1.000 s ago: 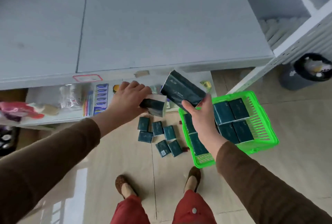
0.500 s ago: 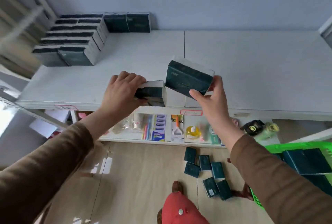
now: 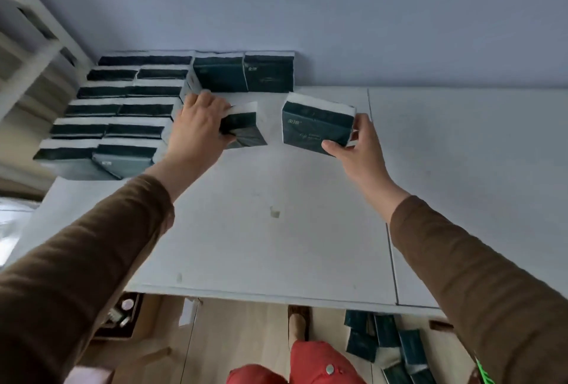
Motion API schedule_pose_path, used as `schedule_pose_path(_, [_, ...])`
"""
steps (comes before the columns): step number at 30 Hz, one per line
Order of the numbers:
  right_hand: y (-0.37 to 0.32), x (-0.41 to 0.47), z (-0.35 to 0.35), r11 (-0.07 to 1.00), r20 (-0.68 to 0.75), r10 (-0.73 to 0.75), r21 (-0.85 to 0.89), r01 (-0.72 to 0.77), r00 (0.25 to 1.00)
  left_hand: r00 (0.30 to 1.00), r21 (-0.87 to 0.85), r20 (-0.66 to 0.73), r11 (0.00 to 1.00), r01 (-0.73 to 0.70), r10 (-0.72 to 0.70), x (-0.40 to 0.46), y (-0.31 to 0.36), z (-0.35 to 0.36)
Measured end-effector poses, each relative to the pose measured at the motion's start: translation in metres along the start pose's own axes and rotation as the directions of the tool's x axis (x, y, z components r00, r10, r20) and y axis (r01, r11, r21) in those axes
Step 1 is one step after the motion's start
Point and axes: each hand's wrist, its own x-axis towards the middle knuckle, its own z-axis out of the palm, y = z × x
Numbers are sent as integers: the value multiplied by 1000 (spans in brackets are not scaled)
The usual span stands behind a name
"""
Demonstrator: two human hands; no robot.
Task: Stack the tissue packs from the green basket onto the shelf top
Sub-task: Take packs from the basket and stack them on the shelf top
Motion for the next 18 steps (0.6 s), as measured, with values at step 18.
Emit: schedule_pose_path(18, [-4,139,127,996,-29,-7,-93,4,1000,998,83,58,997,-9,4,135,-79,61])
